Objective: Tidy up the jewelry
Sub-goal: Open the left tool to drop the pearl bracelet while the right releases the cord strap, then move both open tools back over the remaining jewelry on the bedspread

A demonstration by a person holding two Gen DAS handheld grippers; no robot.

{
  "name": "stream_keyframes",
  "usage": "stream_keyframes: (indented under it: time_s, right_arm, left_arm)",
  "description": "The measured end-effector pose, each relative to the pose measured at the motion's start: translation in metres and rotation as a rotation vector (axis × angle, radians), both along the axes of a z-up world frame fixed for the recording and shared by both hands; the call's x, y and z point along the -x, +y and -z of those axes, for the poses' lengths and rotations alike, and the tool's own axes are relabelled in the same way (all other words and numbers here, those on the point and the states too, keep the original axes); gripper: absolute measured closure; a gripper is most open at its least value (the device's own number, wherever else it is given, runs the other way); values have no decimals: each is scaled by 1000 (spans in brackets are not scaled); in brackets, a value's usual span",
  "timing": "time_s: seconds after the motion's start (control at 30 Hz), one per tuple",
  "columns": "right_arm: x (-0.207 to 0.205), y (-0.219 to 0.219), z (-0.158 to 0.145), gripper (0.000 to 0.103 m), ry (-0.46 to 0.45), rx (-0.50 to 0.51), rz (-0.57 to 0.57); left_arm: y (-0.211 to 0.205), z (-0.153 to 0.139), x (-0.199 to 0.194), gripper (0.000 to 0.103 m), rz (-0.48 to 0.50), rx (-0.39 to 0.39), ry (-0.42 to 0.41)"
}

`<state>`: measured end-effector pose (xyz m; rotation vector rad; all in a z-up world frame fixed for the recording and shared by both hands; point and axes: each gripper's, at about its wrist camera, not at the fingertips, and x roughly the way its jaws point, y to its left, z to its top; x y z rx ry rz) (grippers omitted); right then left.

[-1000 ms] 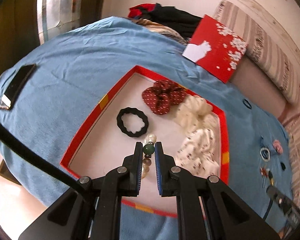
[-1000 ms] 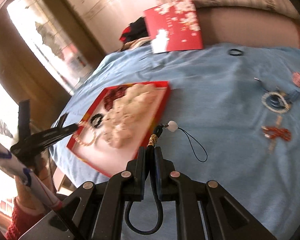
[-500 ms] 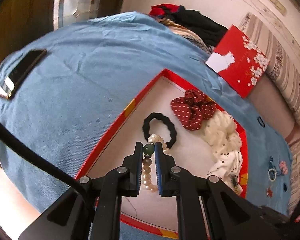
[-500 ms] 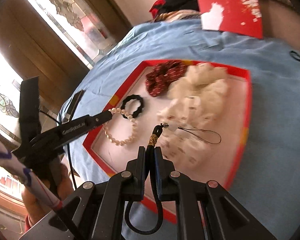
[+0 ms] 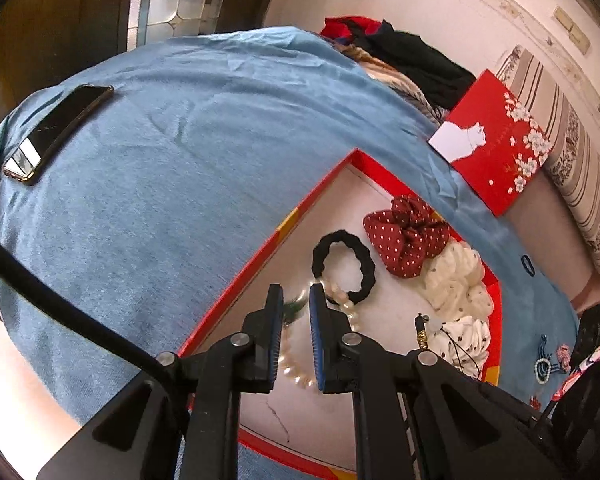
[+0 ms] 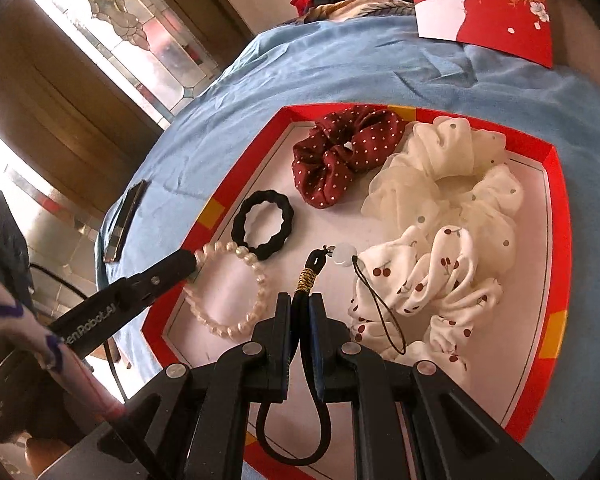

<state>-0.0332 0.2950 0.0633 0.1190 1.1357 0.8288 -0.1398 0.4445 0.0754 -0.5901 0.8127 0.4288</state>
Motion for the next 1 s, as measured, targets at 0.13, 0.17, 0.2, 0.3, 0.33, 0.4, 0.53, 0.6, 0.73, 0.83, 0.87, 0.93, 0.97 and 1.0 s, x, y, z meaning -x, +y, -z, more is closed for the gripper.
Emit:
stream_keyframes:
  time_s: [0.13, 0.17, 0.2, 0.3, 0.33, 0.4, 0.53, 0.6, 0.73, 0.83, 0.87, 0.93, 0.97, 1.0]
  right_arm:
    - [1, -5, -4, 73, 17, -29, 14]
    - [2, -6, -6, 70, 17, -37, 13]
    - [4, -8, -9, 69, 9, -39, 11]
    - [10, -12, -18, 69, -14, -38, 0]
    - [12, -14, -21, 69, -20, -40, -1]
    - [14, -19, -25, 69, -25, -49, 0]
    - [16, -36, -32, 69, -37, -55, 20]
    - [16, -43, -34, 69, -46, -48, 31]
    - [16, -66, -37, 68, -79, -16, 65]
    - [14, -85, -40, 68, -98, 6, 96]
    - [14, -91, -41, 68, -103, 14, 105]
    - [13, -107, -42, 68, -118, 31, 129]
    - [13, -113, -43, 68, -122, 39, 139]
    - [12, -120, -43, 68, -128, 50, 152]
  left_arm:
    - [1, -6, 5, 91, -8, -14, -38]
    - [0, -7, 6, 91, -8, -17, -44]
    - [-1, -8, 7, 90, -8, -20, -49]
    - [-2, -10, 8, 85, -13, -34, -53]
    - [-3, -10, 8, 84, -13, -36, -54]
    - [-4, -11, 8, 81, -14, -44, -55]
    - [-7, -12, 9, 79, -12, -56, -52]
    - [-9, -12, 9, 78, -12, -62, -49]
    - [-10, -12, 9, 77, -13, -68, -49]
    - [-14, -13, 8, 77, -10, -83, -49]
    - [-16, -14, 8, 77, -7, -89, -49]
    - [-21, -16, 7, 76, 2, -100, -48]
    - [-23, -16, 7, 76, 7, -105, -48]
    - [-26, -17, 6, 75, 13, -112, -48]
